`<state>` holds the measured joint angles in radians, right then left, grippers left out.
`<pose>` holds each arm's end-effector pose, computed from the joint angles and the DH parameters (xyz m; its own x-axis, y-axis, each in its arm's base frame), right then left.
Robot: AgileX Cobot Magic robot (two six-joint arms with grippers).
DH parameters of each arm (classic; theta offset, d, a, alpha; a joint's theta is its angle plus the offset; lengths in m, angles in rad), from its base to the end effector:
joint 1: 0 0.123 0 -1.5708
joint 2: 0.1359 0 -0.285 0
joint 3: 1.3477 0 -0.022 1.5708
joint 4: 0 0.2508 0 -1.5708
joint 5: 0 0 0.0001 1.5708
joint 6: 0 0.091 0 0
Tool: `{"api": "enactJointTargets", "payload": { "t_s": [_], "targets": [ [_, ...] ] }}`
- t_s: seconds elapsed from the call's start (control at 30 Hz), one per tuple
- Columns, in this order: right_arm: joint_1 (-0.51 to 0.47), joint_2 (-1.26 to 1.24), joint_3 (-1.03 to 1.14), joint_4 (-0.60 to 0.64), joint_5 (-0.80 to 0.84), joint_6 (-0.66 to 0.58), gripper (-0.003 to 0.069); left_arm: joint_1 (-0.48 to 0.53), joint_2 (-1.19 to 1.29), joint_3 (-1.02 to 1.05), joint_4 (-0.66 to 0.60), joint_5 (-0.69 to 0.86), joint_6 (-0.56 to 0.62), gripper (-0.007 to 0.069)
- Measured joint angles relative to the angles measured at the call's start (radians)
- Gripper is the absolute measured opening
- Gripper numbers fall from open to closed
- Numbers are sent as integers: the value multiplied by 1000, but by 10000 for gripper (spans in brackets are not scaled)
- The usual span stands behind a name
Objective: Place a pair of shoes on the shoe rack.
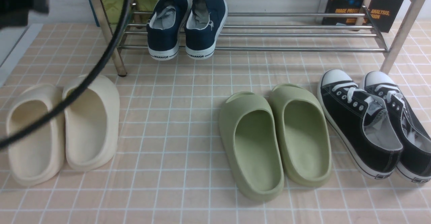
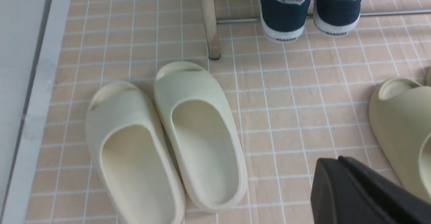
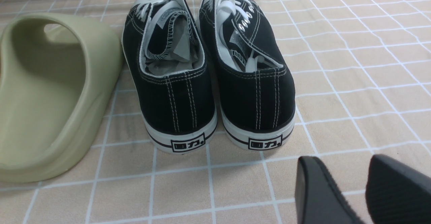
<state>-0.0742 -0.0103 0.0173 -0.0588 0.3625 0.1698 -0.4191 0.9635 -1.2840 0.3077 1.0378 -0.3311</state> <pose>0.0526 -0.0058 0.1753 -0.2647 0.1345 -0.9549 0.1252 0.9866 0.1043 0.1596 -0.0451 0.4462 -0.5484 0.0644 -0.8337 0.1056 0.9944 0.0074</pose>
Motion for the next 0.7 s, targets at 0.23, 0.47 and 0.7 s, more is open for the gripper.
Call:
{"api": "enactJointTargets", "payload": {
  "t_s": [0.23, 0.47, 0.7],
  "targets": [
    [0, 0, 0, 0, 0, 0, 237, 0, -301, 282, 1, -34, -62, 22],
    [0, 0, 0, -1, 0, 0, 237, 0, -440, 387, 1, 37, -70, 27],
    [0, 0, 0, -1, 0, 0, 237, 0, -444, 402, 17, 181, -70, 37]
  ]
}}
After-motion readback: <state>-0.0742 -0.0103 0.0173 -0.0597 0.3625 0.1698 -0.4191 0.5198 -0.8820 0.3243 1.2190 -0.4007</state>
